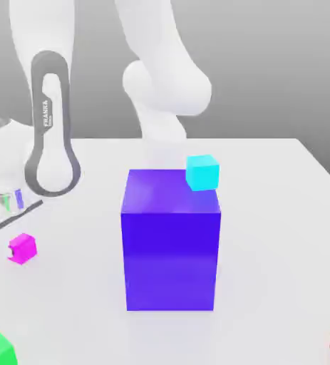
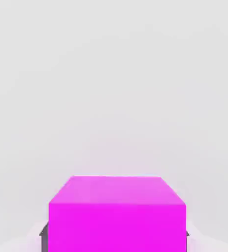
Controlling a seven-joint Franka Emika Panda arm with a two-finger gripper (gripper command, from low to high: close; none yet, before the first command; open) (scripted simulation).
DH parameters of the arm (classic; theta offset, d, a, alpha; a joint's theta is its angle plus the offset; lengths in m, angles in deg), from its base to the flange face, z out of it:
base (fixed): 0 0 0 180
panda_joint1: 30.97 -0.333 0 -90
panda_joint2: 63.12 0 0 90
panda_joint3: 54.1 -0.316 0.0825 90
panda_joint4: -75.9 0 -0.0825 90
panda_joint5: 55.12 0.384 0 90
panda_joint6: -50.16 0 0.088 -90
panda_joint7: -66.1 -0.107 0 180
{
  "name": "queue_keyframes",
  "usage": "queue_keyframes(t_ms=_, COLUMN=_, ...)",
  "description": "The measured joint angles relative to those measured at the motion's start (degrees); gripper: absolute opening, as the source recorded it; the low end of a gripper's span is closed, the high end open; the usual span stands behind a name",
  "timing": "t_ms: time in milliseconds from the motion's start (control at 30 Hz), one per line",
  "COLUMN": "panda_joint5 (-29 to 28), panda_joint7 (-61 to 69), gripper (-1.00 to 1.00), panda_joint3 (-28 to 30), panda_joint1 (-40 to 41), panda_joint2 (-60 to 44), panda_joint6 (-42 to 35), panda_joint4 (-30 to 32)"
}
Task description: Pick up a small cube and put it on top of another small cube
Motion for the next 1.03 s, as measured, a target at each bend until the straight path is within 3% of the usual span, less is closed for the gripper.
queue_keyframes(t_ms=267, panda_joint5=-9.3, panda_joint7=-6.1, gripper=-1.0, panda_joint3=5.8, panda_joint1=-4.5, panda_joint2=12.5, panda_joint6=-10.7, panda_joint4=1.7)
queue_keyframes(t_ms=767, panda_joint5=-15.0, panda_joint7=15.6, gripper=-1.0, panda_joint3=-8.2, panda_joint1=-14.5, panda_joint2=1.4, panda_joint6=-29.4, panda_joint4=-28.2)
queue_keyframes(t_ms=900, panda_joint5=-16.5, panda_joint7=16.8, gripper=-1.0, panda_joint3=-8.9, panda_joint1=-15.8, panda_joint2=-5.4, panda_joint6=-25.6, panda_joint4=-31.1)
queue_keyframes(t_ms=933, panda_joint5=-16.7, panda_joint7=16.7, gripper=1.0, panda_joint3=-8.7, panda_joint1=-15.9, panda_joint2=-6.9, panda_joint6=-24.2, panda_joint4=-31.2)
queue_keyframes(t_ms=1033, panda_joint5=-16.7, panda_joint7=16.7, gripper=1.0, panda_joint3=-8.7, panda_joint1=-15.9, panda_joint2=-6.9, panda_joint6=-24.2, panda_joint4=-31.2)
